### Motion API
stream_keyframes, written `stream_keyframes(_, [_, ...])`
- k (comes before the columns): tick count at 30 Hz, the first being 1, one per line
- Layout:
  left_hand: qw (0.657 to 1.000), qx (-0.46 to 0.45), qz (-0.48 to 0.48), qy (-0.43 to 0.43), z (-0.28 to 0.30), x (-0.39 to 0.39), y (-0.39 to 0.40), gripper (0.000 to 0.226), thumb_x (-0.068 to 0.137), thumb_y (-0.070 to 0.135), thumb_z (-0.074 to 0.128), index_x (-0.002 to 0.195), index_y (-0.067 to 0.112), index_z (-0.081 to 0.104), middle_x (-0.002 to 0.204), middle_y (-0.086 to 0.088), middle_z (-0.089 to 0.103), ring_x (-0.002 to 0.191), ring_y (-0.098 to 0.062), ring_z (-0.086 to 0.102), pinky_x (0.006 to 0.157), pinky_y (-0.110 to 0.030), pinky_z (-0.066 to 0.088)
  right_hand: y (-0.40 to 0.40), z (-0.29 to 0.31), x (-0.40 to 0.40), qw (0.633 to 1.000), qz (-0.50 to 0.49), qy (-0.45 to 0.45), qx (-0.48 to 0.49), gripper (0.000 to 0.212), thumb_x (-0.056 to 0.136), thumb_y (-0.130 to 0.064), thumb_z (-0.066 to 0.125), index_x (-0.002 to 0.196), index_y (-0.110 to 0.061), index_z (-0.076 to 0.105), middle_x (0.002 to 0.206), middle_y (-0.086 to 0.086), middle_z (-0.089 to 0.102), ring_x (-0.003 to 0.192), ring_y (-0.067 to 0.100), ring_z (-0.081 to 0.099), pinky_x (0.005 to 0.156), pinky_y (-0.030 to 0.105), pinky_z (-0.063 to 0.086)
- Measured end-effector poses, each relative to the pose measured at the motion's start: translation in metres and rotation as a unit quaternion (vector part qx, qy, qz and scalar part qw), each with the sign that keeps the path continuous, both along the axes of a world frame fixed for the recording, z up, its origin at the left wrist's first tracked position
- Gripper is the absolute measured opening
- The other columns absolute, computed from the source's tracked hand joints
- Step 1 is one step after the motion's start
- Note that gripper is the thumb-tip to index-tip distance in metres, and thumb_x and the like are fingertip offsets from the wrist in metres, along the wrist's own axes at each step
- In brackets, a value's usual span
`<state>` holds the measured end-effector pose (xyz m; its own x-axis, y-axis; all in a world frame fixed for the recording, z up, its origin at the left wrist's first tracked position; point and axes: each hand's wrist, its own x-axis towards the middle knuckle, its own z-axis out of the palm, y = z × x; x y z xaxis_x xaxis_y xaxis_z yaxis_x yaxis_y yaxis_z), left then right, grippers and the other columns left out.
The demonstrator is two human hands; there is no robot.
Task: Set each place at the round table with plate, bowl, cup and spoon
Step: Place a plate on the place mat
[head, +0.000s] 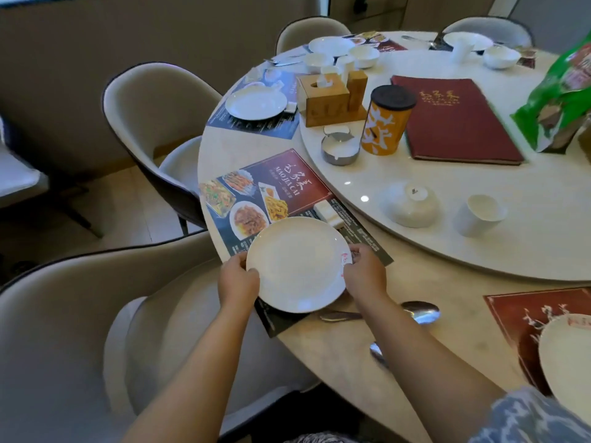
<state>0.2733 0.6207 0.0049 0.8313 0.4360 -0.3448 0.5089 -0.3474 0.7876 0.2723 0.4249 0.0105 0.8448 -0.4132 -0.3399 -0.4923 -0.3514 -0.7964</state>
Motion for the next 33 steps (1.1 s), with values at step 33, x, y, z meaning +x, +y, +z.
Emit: stream_keyframes(33, [0.999,0.035,0.011,-0.001,0.002,0.137,0.055,0.048,0.09,0.016,0.055,0.137,0.013,0.044,0.135,-0.011,0.037,0.114,-0.031,0.051,0.09,-0.038,0.048,0.07,0.002,0.181,0.994,0.079,-0.068,0.021,0.047,0.089,-0.01,0.047,0.132,-0.026,0.056,0.13,-0.009,0.062,0.124,0.016,0.054,0.105,0.044,0.044])
